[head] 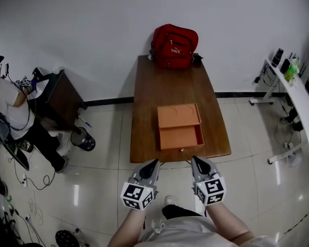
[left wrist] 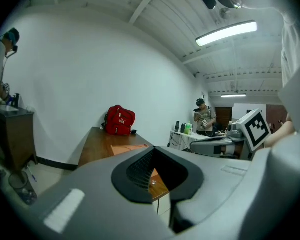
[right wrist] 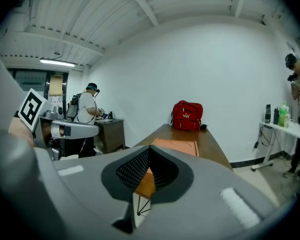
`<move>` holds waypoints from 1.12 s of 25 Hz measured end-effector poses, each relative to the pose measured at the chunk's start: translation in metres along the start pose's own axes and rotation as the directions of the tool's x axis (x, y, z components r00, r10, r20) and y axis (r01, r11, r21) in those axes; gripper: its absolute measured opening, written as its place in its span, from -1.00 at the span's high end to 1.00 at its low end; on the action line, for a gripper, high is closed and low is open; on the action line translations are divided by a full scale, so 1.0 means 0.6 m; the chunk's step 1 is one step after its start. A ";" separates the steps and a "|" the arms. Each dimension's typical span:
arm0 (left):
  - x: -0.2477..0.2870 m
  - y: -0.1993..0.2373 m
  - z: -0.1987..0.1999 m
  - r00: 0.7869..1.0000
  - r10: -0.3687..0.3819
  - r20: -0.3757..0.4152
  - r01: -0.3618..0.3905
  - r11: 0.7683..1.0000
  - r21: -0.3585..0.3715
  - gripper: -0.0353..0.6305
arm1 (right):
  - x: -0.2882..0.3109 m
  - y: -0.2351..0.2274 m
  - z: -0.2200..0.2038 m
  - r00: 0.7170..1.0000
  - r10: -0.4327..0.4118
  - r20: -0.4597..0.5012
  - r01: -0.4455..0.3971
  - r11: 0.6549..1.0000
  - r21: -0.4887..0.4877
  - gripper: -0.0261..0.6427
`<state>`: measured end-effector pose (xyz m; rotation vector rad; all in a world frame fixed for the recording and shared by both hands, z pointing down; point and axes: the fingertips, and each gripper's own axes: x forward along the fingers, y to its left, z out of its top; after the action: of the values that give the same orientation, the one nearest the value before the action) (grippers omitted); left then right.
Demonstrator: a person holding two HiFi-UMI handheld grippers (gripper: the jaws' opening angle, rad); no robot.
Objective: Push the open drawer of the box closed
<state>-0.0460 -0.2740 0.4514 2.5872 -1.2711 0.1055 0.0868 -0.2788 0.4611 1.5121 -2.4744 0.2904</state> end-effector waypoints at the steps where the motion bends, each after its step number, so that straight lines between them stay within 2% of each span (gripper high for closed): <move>1: 0.021 0.010 -0.010 1.000 0.005 -0.013 -0.005 1.000 -0.022 0.88 | 0.018 -0.014 -0.007 1.000 -0.002 -0.013 0.002 1.000 0.010 0.92; 8: 0.136 0.059 -0.113 0.989 0.010 -0.149 -0.038 0.981 -0.189 0.88 | 0.121 -0.078 -0.067 0.992 0.011 -0.127 -0.004 0.998 0.056 0.92; 16: 0.196 0.088 -0.204 0.966 0.011 -0.257 -0.074 0.968 -0.239 0.88 | 0.171 -0.105 -0.190 0.960 0.033 -0.279 -0.004 0.995 0.104 0.92; 22: 0.209 0.084 -0.262 0.945 -0.003 -0.327 -0.091 0.958 -0.272 0.88 | 0.192 -0.128 -0.242 0.943 0.026 -0.331 0.021 0.990 0.136 0.91; 28: 0.218 0.098 -0.276 0.950 -0.011 -0.313 -0.102 0.935 -0.341 0.88 | 0.207 -0.128 -0.252 0.941 0.022 -0.337 0.032 0.988 0.151 0.92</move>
<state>-0.0039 -0.3660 0.6459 2.1343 -1.1165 0.2575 0.1137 -0.3753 0.6459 1.3864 -2.2174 0.6945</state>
